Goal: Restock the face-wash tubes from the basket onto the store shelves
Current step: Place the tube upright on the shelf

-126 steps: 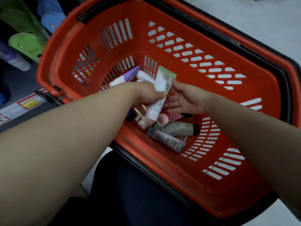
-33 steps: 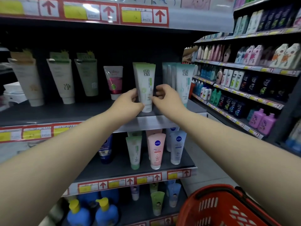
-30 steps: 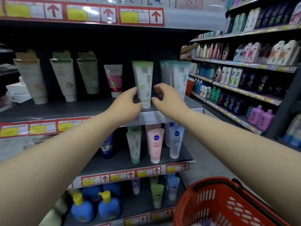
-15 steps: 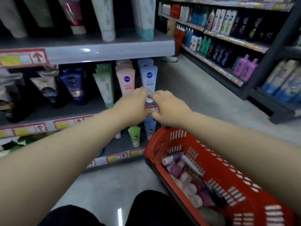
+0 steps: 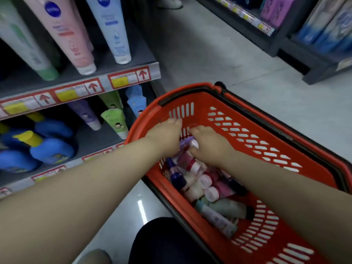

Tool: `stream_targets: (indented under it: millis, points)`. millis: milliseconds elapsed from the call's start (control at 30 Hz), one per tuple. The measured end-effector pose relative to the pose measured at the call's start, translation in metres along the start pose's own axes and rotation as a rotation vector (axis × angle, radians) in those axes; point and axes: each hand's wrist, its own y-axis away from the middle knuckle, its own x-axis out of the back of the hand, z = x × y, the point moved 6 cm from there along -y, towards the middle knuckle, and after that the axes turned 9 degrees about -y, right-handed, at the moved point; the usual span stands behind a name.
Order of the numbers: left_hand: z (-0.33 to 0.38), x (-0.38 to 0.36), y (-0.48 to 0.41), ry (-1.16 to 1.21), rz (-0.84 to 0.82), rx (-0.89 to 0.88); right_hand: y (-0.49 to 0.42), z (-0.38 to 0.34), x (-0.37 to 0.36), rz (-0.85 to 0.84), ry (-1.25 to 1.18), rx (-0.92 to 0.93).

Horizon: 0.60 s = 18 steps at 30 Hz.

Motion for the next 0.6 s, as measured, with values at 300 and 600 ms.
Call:
stream_targets:
  millis: [300, 600]
  points:
    - [0.046, -0.076, -0.051, -0.112, -0.275, -0.117, 0.017, 0.078, -0.098, -0.174, 0.018, -0.147]
    - [0.054, -0.123, -0.051, -0.033, -0.491, -0.081, 0.044, 0.098, -0.164, -0.361, 0.202, -0.21]
